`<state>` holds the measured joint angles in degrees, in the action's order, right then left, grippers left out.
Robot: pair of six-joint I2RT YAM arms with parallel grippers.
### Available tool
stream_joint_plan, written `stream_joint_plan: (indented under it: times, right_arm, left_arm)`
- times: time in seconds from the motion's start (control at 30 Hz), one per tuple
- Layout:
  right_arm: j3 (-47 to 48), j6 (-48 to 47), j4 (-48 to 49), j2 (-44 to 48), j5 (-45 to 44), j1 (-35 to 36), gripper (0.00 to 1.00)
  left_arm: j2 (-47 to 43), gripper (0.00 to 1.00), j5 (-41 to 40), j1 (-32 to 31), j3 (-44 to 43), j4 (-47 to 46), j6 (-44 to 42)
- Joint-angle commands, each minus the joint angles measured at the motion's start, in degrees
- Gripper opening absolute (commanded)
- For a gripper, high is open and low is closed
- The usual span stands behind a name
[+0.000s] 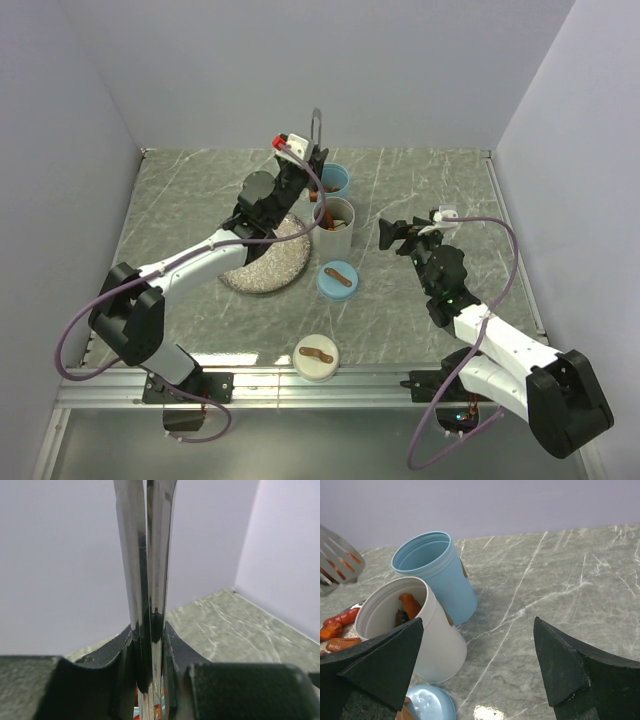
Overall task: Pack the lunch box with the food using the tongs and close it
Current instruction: Place the food into the lunch box
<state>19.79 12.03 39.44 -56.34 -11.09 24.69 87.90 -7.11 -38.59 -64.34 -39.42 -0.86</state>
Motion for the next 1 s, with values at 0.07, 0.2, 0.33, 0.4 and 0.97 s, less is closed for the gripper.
stream_joint_plan:
  times: [0.07,0.2,0.33,0.4,0.97]
  right_arm:
    - [0.4,-0.7,2.4,1.6,-0.5,-0.4,0.97]
    - [0.4,-0.7,2.3,1.7,-0.5,-0.4,0.98]
    - [0.5,-0.7,2.4,1.7,-0.5,-0.4,0.97]
    - [0.6,-0.7,2.4,1.5,-0.4,-0.4,0.97]
    - [0.5,-0.9,2.4,1.3,-0.4,-0.4,0.97]
  left_arm:
    - [-0.1,0.24,4.7,-1.0,-1.1,0.5,0.3]
    - [1.5,0.24,5.8,-1.5,-2.1,0.7,0.5]
    - [1.8,0.28,6.5,-2.1,-2.5,0.1,0.1]
    - [1.7,0.29,6.7,-2.1,-2.5,0.4,0.2]
    - [-2.5,0.43,1.3,-2.4,1.7,-3.8,-0.5]
